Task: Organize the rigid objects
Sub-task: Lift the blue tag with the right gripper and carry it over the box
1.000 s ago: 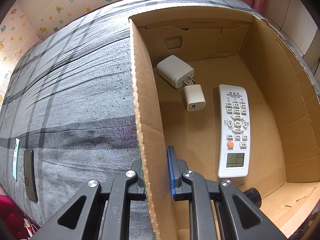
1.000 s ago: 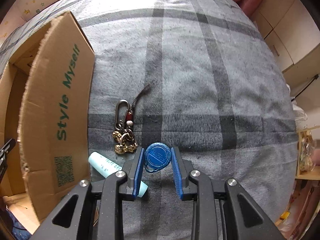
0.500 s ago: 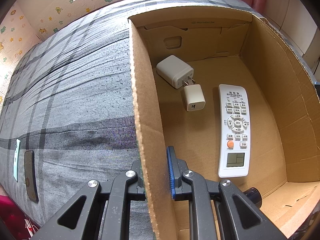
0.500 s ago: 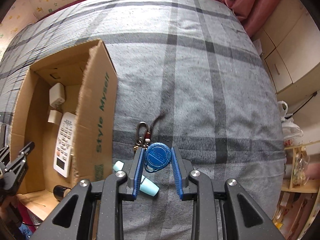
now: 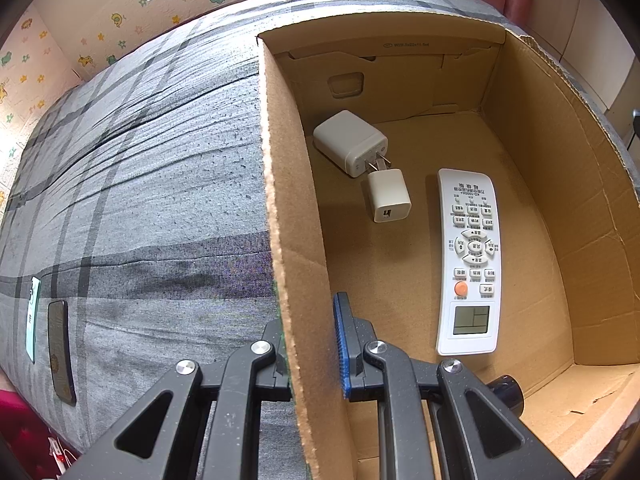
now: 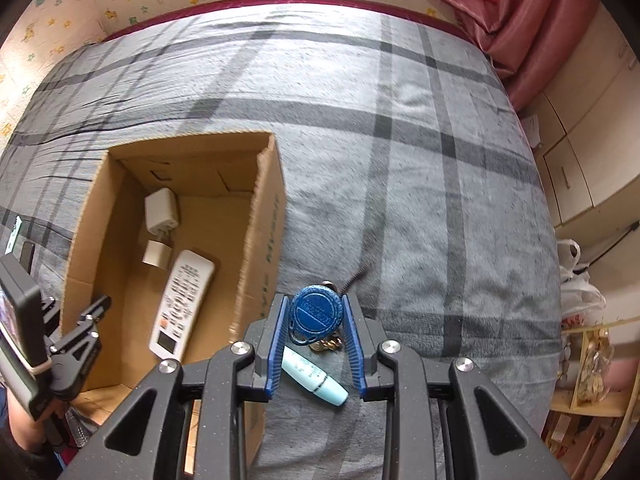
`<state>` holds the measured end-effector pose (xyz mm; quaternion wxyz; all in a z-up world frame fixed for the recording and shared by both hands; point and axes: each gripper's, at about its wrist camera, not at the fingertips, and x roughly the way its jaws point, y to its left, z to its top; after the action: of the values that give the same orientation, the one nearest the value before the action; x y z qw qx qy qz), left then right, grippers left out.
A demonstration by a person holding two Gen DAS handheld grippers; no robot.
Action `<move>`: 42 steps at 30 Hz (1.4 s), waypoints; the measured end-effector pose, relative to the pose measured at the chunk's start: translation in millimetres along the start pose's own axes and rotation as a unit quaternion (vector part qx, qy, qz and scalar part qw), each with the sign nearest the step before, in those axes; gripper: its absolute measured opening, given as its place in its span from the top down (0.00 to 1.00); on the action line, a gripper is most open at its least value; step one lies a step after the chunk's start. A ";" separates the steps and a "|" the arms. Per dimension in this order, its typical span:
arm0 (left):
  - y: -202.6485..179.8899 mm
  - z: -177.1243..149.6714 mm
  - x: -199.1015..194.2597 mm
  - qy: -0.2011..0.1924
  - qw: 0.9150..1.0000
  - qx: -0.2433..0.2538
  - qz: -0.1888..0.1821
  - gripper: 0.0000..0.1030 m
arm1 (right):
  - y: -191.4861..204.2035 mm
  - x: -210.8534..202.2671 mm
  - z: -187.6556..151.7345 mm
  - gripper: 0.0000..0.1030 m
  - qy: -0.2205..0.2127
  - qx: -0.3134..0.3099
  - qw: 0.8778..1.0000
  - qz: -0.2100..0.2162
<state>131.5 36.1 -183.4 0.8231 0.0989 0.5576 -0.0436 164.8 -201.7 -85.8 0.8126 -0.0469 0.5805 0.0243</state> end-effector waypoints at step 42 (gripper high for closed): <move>2.3 -0.2 -1.0 -0.001 1.000 -0.004 -0.006 0.84 | 127.3 72.4 24.6 0.72 0.039 -0.064 0.996 0.050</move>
<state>131.4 38.3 -182.3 0.8235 0.0917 0.5579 -0.0465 199.5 -73.6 -152.5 0.7826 -0.0708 0.6104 0.0997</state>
